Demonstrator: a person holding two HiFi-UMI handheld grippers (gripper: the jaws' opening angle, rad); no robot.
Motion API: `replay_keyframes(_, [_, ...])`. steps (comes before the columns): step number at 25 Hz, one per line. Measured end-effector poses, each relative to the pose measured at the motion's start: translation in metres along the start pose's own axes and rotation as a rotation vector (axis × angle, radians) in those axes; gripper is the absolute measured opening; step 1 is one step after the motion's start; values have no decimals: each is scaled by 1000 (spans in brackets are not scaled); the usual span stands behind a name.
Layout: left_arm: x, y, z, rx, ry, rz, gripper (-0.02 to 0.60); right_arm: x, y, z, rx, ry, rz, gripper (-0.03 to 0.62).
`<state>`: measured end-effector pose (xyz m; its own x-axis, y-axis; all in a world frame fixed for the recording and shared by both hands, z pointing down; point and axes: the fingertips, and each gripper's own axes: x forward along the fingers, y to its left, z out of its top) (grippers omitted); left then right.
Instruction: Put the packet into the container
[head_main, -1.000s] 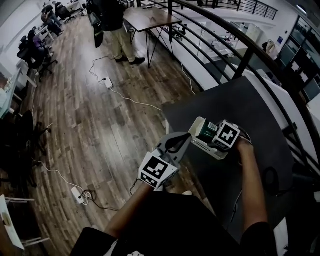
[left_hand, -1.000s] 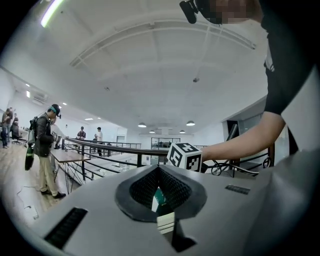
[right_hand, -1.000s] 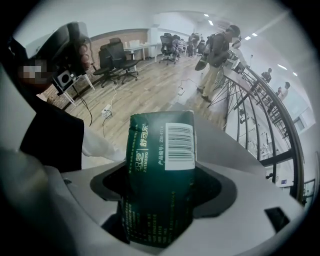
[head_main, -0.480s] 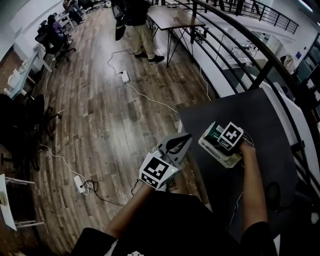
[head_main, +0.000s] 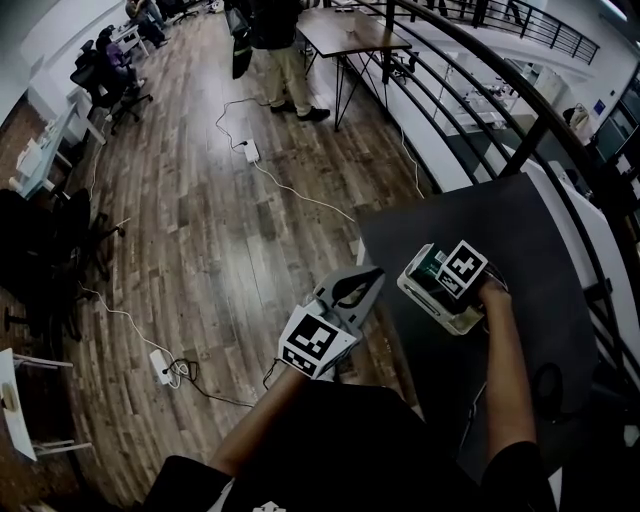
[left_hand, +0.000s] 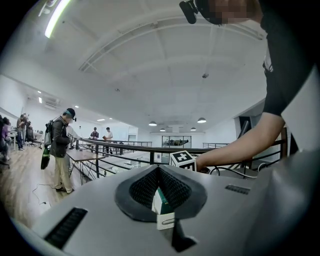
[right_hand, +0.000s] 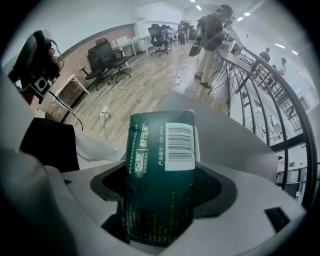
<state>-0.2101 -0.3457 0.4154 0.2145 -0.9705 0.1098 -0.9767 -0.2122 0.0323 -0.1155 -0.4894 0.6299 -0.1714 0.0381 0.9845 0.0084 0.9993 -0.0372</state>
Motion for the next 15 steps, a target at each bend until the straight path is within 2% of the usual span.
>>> replay_keyframes(15, [3, 4, -4, -3, 12, 9, 6, 25, -3, -2, 2, 18, 13, 379])
